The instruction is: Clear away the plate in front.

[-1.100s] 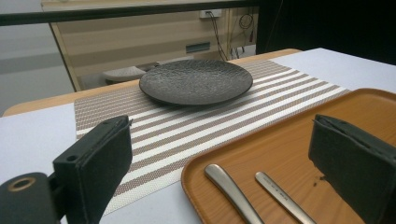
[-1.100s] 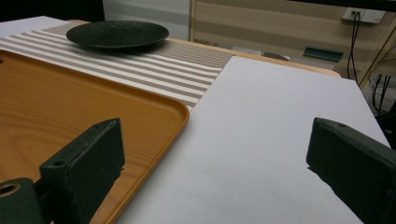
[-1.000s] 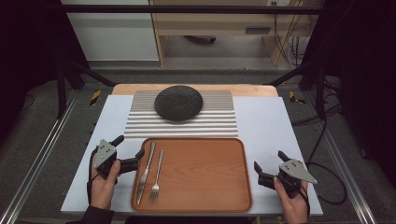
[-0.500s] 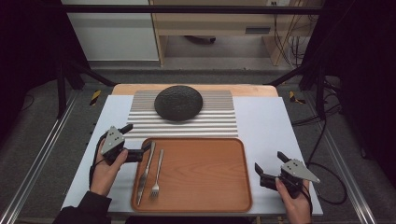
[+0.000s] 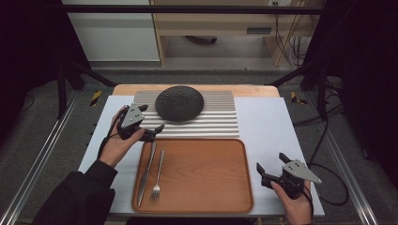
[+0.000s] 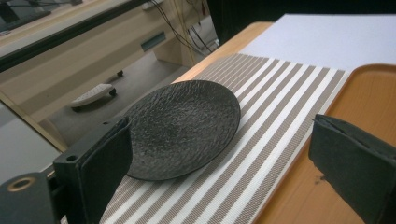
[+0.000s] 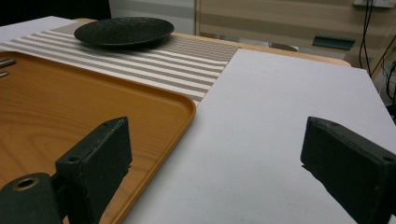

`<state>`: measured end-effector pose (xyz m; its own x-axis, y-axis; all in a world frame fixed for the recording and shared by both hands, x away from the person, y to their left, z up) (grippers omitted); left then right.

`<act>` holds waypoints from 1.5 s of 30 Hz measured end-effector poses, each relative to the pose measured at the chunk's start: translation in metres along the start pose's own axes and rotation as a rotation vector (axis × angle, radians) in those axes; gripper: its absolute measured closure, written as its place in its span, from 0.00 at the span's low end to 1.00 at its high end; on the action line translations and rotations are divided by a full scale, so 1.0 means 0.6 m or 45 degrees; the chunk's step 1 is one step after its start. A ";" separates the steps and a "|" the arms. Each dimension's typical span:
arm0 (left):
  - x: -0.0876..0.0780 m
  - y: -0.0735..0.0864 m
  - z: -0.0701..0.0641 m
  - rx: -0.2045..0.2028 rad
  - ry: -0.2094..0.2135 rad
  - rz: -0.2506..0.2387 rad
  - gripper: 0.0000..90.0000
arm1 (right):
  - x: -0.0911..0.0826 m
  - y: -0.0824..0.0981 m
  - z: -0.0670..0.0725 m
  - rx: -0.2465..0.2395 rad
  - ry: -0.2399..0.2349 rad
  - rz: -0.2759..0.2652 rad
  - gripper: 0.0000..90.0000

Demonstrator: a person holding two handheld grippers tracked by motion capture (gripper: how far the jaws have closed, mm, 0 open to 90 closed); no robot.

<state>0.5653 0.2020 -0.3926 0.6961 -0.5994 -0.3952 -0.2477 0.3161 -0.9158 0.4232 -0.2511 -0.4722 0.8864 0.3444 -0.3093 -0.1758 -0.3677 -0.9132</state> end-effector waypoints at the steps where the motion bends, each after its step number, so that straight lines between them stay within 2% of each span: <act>1: 0.002 -0.006 0.001 0.005 0.006 0.012 0.07 | -0.001 -0.001 0.000 0.003 -0.001 -0.002 0.10; 4: 0.007 -0.022 0.005 0.049 0.015 0.045 0.07 | -0.004 -0.002 0.002 -0.010 -0.007 -0.011 0.10; 6: 0.012 -0.029 0.009 0.059 0.008 0.052 0.07 | -0.005 -0.003 0.004 -0.015 -0.008 -0.011 0.10; 10: 0.033 -0.029 0.020 0.069 -0.024 0.063 0.08 | -0.011 -0.004 0.006 -0.011 -0.002 -0.012 0.09; 13: 0.051 -0.023 0.030 0.096 -0.065 0.081 0.09 | -0.013 0.000 0.007 0.007 0.000 -0.010 0.09; 14: 0.058 -0.021 0.034 0.091 -0.068 0.088 0.09 | -0.013 0.002 0.006 0.007 0.003 -0.003 0.09; 16: 0.067 -0.019 0.038 0.022 -0.060 0.088 0.09 | -0.011 0.004 0.006 0.015 0.014 0.020 0.09; 23: 0.103 -0.016 0.039 0.183 -0.069 0.141 0.09 | -0.007 0.009 0.005 0.017 0.011 0.048 0.09; 31: 0.139 0.003 0.037 0.326 -0.086 0.200 0.11 | -0.009 0.004 0.011 0.001 0.007 0.048 0.09; 38: 0.150 0.016 0.031 0.431 -0.121 0.231 0.14 | -0.008 0.005 0.011 -0.001 0.008 0.050 0.09; 45: 0.154 0.022 0.016 0.543 -0.143 0.250 0.17 | -0.009 0.004 0.011 -0.003 0.009 0.049 0.09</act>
<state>0.6329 0.1579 -0.4402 0.7381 -0.4226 -0.5260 -0.0996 0.7028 -0.7044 0.4152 -0.2481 -0.4745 0.8822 0.3237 -0.3419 -0.2086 -0.3824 -0.9002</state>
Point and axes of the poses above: each handheld gripper's, and its own axes: x roughly forward along the jaws, y roughly out of its underside, z roughly to its left, the point moved 3 cm from there along x, roughly forward along the jaws, and after that the axes turned 15 degrees about -x, right-handed, at the moved point
